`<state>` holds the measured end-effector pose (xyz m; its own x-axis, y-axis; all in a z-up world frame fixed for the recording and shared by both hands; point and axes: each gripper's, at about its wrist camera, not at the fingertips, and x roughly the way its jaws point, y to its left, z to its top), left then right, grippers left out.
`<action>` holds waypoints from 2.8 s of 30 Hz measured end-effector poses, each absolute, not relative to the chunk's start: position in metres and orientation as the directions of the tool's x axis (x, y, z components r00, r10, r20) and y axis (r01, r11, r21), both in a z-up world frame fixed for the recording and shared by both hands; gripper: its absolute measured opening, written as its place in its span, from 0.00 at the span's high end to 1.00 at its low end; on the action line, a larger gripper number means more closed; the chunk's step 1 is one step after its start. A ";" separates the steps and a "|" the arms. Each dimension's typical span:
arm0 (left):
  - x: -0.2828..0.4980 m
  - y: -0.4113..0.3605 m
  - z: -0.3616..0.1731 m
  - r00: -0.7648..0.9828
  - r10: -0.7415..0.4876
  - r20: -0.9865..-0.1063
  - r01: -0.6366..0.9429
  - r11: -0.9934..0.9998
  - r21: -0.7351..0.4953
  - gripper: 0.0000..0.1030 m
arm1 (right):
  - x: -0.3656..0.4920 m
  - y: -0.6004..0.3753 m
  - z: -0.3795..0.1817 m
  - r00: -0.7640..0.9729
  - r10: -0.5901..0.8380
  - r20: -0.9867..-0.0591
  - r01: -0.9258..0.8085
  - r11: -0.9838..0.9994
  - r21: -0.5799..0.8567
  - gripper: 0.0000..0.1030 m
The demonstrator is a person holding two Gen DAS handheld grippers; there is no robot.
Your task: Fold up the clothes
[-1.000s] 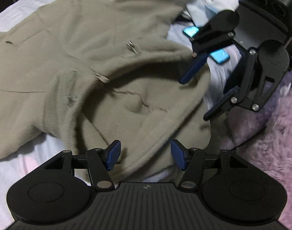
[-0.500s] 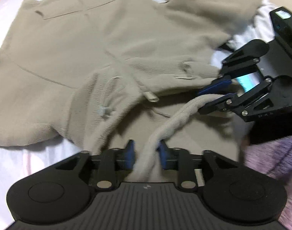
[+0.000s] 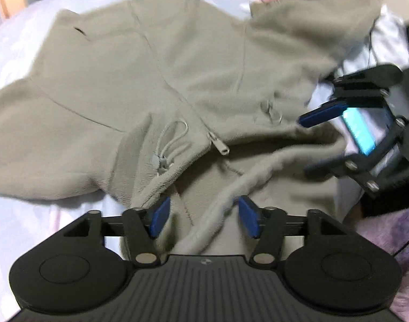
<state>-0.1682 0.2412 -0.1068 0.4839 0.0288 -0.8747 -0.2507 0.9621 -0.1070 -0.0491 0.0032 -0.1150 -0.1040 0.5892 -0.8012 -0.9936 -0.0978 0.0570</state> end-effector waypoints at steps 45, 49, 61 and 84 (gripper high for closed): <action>-0.230 0.241 -0.089 0.477 -0.010 -0.879 -0.474 0.839 -0.267 0.42 | -0.183 -0.035 -0.140 -0.463 0.298 -0.835 -0.736 -0.653 0.176 0.84; -0.226 0.233 -0.105 0.405 -0.009 -0.914 -0.469 0.856 -0.216 0.44 | -0.187 -0.032 -0.163 -0.426 0.265 -0.865 -0.750 -0.638 0.175 0.82; -0.219 0.245 -0.085 0.353 0.062 -0.934 -0.301 0.952 -0.051 0.44 | -0.085 -0.059 -0.070 -0.254 0.596 -0.762 -0.951 -0.295 0.087 0.56; -0.128 0.167 -0.134 0.474 -0.334 -0.815 -0.016 0.922 -0.387 0.90 | -0.031 -0.051 -0.113 -0.027 0.539 -0.842 -0.992 0.090 0.089 0.65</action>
